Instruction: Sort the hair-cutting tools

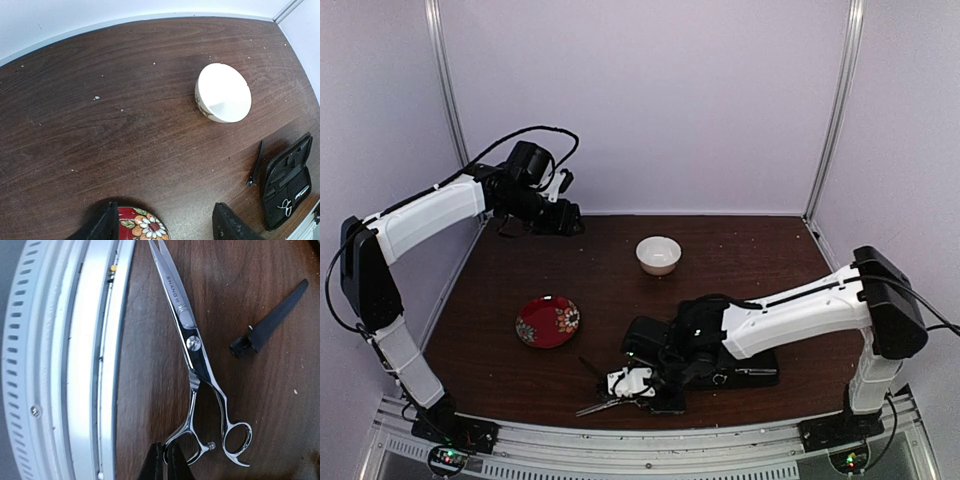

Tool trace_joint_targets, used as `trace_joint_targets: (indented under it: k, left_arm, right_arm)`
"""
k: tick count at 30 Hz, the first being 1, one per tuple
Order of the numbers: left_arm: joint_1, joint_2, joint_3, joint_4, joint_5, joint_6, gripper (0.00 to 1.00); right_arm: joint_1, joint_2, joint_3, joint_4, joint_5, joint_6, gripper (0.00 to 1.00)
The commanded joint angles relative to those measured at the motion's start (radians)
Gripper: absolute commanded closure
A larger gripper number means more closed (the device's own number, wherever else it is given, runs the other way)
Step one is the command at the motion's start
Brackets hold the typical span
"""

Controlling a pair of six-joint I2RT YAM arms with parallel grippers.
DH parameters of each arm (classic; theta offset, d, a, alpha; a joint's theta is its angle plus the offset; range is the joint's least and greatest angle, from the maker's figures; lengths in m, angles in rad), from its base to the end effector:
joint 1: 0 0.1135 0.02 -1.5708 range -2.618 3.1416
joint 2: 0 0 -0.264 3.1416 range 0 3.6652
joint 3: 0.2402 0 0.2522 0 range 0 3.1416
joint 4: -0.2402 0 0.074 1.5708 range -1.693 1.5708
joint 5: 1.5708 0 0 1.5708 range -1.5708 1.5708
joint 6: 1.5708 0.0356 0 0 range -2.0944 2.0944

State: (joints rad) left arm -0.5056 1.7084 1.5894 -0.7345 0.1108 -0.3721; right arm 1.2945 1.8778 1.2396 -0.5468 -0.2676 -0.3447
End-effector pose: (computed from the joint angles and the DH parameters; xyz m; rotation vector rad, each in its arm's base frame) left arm 0.3292 -0.1867 0.3231 0.2175 2.4787 -0.5211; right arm 0.0927 0.3615 0.1670 -2.1417 1.8972 0.5978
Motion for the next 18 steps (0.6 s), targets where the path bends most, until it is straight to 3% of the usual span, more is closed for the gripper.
trace_joint_targets:
  k: [1,10,18]
  left_arm:
    - [0.01,-0.039,-0.008,0.032,0.001,0.003,0.33]
    - [0.01,-0.026,-0.007,0.031,-0.047,0.035,0.34]
    - [-0.05,-0.012,-0.014,0.03,-0.129,0.089,0.37]
  right_arm:
    - [-0.001,-0.142,-0.003,-0.105,-0.014,-0.055,1.0]
    - [-0.056,-0.279,-0.09,-0.187,0.021,-0.097,1.0]
    - [-0.304,-0.568,-0.312,-0.215,0.223,-0.117,1.0]
